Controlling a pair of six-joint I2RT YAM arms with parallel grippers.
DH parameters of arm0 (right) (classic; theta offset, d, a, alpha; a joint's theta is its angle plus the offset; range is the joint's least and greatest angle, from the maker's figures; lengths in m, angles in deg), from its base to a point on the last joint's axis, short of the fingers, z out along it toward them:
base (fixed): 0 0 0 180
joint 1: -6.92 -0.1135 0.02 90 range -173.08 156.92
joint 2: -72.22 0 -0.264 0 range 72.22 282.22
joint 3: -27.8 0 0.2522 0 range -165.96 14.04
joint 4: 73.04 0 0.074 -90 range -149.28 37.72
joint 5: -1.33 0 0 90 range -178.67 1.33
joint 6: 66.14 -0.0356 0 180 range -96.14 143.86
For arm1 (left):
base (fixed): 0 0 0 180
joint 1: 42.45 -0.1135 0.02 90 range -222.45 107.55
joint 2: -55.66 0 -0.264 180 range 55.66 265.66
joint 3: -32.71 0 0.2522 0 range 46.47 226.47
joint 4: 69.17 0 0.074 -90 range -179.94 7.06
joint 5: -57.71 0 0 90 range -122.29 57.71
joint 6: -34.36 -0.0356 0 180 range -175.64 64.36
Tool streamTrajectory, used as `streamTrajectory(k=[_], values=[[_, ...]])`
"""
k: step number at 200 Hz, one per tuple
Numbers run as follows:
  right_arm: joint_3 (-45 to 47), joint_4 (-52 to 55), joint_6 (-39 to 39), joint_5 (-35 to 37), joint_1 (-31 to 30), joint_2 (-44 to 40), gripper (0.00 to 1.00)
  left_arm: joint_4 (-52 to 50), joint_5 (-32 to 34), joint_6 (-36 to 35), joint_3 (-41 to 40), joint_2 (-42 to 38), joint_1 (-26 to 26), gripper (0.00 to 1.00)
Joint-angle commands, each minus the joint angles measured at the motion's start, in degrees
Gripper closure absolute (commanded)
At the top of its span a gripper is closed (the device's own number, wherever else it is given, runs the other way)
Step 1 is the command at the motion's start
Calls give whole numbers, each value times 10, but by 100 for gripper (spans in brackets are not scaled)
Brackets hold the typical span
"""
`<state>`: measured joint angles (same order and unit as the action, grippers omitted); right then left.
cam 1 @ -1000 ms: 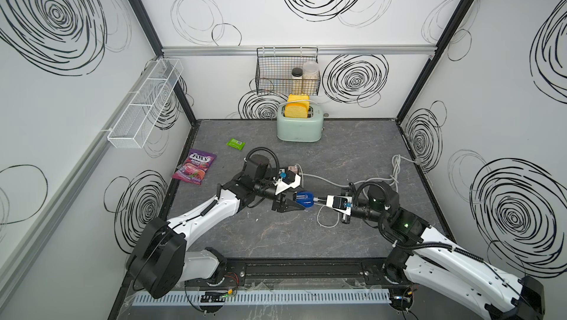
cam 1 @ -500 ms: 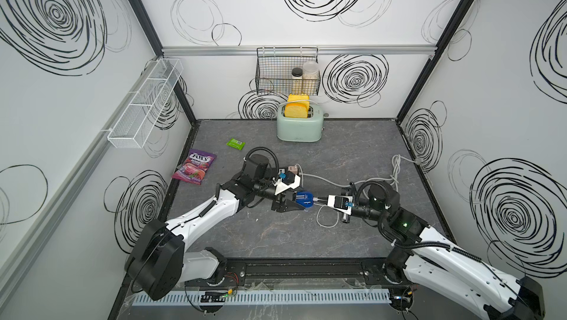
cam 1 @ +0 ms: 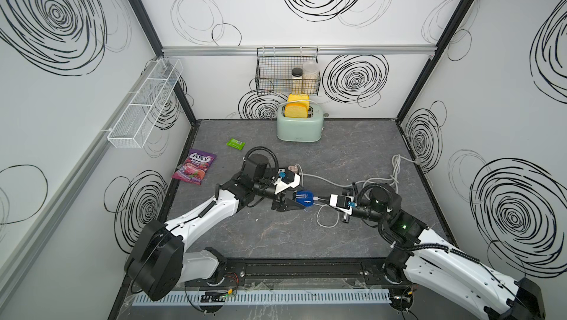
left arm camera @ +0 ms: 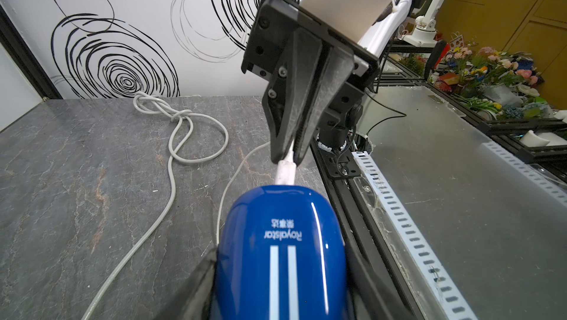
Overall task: Charge the electric shaver
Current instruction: Insert the charging cable into the electric shaver.
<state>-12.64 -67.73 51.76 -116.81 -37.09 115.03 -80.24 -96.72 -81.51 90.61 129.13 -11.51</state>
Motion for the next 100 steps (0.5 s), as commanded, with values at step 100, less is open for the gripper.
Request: streamTrajectory(k=[100], values=[[35, -15, -1, -54, -20, 78, 100, 204, -91, 54, 26, -36, 45, 100]])
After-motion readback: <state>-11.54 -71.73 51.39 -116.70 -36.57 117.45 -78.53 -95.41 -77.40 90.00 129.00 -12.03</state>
